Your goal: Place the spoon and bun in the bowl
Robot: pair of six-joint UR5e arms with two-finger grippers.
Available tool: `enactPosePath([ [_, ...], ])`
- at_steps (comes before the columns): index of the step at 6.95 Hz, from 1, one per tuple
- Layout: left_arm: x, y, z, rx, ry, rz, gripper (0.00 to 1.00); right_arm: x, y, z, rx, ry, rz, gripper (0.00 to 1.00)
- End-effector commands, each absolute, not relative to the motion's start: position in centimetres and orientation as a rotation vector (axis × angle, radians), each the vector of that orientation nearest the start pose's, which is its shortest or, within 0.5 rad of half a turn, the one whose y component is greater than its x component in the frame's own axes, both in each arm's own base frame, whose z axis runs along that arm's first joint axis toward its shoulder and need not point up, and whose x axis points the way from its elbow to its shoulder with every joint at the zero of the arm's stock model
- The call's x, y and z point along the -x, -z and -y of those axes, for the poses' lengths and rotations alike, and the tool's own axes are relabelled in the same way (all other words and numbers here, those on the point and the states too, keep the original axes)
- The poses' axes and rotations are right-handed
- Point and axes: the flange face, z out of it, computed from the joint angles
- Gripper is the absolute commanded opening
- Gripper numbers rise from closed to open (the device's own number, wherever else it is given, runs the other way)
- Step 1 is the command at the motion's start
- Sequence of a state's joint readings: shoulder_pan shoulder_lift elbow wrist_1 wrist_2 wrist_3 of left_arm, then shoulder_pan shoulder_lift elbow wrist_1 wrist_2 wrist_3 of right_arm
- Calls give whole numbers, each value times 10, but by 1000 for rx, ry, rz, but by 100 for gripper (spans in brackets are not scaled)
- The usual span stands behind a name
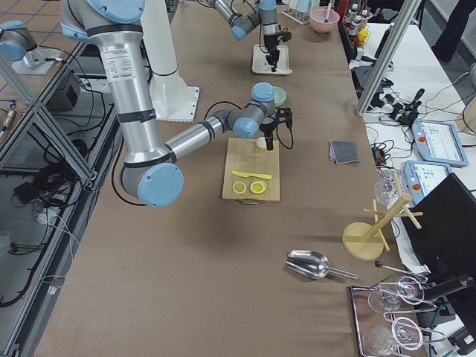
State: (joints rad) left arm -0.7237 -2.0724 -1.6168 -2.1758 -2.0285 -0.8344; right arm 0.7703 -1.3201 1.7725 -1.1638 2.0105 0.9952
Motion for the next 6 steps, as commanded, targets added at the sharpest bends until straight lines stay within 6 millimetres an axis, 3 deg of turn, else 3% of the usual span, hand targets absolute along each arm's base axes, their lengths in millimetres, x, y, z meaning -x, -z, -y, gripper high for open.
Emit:
enactPosePath([
  [1, -443, -274, 504, -449, -282, -1115, 0, 392, -380, 464, -188, -4, 897, 100],
  [3, -447, -275, 503, -447, -287, -1115, 0, 418, -370, 457, -180, 15, 870, 100],
  [4, -448, -275, 503, -446, -288, -1115, 0, 423, -370, 460, -182, 10, 852, 90],
  [6, -449, -275, 501, -445, -292, -1115, 0, 421, -375, 458, -177, 10, 845, 3],
])
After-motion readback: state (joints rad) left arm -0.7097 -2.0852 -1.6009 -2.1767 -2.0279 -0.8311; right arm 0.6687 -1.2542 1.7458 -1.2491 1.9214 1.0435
